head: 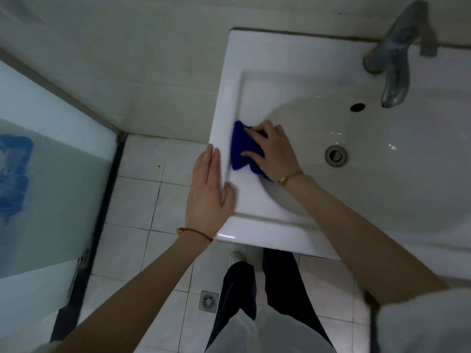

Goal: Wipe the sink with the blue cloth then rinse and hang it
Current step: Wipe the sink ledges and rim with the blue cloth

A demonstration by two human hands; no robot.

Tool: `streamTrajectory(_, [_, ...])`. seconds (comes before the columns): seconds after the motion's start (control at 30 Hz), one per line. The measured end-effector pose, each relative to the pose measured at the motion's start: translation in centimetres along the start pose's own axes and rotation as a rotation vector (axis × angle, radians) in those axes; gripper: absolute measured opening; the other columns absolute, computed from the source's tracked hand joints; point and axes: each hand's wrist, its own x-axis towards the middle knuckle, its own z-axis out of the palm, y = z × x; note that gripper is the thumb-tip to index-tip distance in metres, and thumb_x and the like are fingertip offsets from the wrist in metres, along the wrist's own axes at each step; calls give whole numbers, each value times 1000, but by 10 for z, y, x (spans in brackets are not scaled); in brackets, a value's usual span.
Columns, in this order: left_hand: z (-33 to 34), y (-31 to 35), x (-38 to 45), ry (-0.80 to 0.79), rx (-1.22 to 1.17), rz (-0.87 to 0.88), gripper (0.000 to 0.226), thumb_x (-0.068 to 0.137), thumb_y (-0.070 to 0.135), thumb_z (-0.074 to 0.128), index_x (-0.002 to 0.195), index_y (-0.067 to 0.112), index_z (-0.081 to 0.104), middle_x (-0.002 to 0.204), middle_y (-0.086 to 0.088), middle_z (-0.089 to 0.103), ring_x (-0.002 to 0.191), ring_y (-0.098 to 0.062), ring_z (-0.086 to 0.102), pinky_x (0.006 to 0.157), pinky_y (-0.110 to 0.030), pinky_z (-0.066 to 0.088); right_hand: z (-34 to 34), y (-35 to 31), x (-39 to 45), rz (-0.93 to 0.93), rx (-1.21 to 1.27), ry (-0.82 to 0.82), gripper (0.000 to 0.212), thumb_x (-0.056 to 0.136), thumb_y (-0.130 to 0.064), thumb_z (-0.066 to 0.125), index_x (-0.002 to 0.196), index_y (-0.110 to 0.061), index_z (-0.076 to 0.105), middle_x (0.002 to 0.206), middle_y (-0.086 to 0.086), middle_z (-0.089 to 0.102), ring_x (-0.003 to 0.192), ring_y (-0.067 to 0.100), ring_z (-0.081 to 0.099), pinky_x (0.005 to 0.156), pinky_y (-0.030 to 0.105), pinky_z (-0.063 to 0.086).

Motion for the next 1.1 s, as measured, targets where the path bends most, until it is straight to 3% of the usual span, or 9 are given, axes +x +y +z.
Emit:
streamTrajectory(0.1, [0, -2, -1, -12, -8, 13, 67, 95, 10, 56, 153, -3, 23, 162, -17, 20, 151, -28, 17, 123, -40, 19, 1, -9, -12, 39, 21, -34, 62, 85, -40, 67, 136, -8, 51, 116, 16, 51, 95, 35, 48, 82, 50, 47])
streamTrajectory(0.27, [-3, -6, -3, -47, -36, 16, 72, 91, 11, 52, 154, -1, 19, 164, -14, 15, 152, -26, 12, 124, -34, 13, -9, -18, -89, -187, -16, -152, 63, 84, -57, 49, 133, -17, 55, 116, 10, 56, 90, 30, 51, 76, 41, 47])
streamTrajectory(0.5, [-2, -5, -5, -45, -79, -1, 74, 88, 10, 49, 155, 0, 20, 164, -13, 14, 152, -24, 11, 124, -35, 12, -7, -20, -69, 34, -1, -200, 70, 83, -66, 41, 144, -32, 39, 128, 10, 42, 103, 30, 44, 84, 47, 48])
streamTrajectory(0.63, [-3, -6, -4, -42, -88, 0, 75, 90, 9, 54, 155, 1, 18, 164, -11, 12, 152, -22, 9, 122, -22, 5, -15, -22, -95, 6, -25, -216, 72, 84, -70, 35, 143, -30, 41, 121, 15, 46, 94, 31, 51, 76, 46, 51])
streamTrajectory(0.8, [-1, -6, -4, -25, -97, 20, 73, 90, 10, 54, 154, -1, 21, 163, -13, 15, 151, -25, 12, 122, -20, 4, -15, -25, -95, -18, -73, -214, 65, 86, -61, 42, 141, -27, 46, 113, 18, 50, 87, 32, 54, 71, 43, 52])
streamTrajectory(0.97, [0, -7, -4, -4, -81, 27, 75, 88, 8, 58, 153, -2, 23, 162, -16, 19, 151, -28, 16, 124, -34, 14, 0, -29, -48, 119, -45, -140, 61, 90, -48, 56, 145, -27, 40, 122, 16, 42, 100, 31, 47, 82, 44, 49])
streamTrajectory(1.1, [0, -6, -5, 8, -57, 9, 73, 89, 11, 58, 153, -3, 24, 161, -15, 22, 150, -26, 19, 124, -29, 13, -1, -28, -26, 204, 6, -104, 61, 91, -45, 58, 146, -26, 38, 125, 12, 39, 107, 28, 45, 88, 41, 47])
